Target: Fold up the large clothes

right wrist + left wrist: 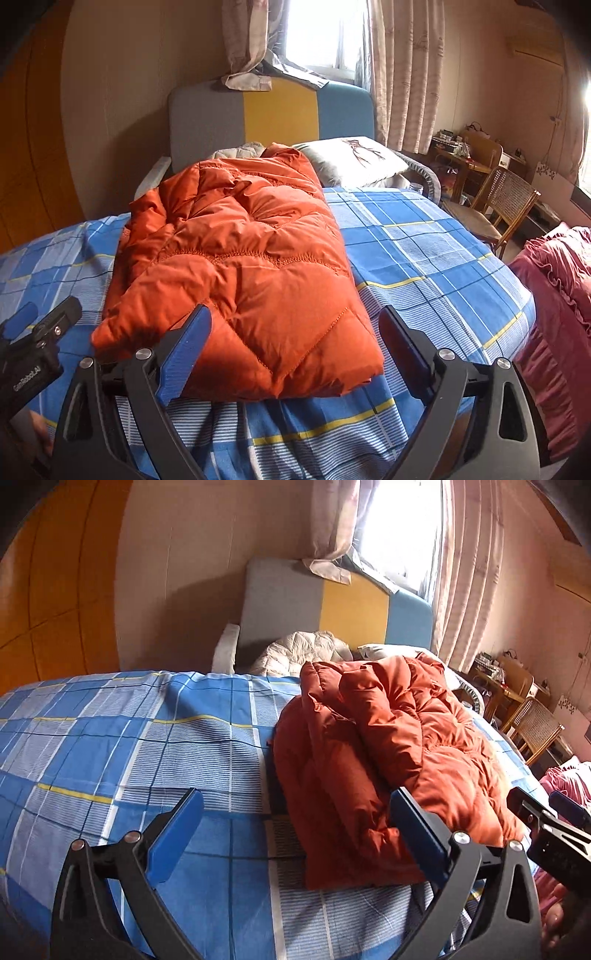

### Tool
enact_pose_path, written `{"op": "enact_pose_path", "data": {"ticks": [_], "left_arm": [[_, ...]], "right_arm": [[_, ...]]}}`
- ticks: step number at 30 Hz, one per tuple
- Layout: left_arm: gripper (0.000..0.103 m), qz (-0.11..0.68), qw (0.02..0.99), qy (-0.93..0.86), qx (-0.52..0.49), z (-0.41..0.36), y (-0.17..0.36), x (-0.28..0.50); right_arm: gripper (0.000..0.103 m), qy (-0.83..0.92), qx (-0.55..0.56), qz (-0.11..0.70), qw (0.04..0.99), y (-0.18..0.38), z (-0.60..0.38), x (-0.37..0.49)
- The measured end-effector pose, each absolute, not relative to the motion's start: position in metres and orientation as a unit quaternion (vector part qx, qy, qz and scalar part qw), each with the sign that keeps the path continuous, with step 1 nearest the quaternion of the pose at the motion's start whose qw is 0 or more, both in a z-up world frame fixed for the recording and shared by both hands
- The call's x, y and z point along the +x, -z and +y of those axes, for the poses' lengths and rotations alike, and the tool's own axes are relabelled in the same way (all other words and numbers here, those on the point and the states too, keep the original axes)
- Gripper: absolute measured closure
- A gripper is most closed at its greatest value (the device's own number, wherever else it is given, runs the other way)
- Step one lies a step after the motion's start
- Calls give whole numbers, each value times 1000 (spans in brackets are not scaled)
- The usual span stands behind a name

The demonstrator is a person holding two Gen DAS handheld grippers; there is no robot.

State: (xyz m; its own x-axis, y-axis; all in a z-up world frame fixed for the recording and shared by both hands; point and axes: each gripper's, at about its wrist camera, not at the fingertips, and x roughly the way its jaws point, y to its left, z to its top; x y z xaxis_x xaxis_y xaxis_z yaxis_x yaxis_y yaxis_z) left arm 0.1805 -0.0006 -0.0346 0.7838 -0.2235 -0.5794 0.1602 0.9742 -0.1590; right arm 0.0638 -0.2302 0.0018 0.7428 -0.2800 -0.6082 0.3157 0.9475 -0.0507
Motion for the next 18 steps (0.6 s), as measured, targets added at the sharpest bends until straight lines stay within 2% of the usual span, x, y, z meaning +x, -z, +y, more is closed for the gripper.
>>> {"op": "enact_pose_path", "data": {"ticks": [7,18], "left_arm": [[2,304,945,111,-40,-3,31,157],[2,302,947,109,-23,-16,27,135]], "right_arm": [[4,168,29,305,937,-13,-234,41],[3,177,9,303,936,-14,-238,15]]}}
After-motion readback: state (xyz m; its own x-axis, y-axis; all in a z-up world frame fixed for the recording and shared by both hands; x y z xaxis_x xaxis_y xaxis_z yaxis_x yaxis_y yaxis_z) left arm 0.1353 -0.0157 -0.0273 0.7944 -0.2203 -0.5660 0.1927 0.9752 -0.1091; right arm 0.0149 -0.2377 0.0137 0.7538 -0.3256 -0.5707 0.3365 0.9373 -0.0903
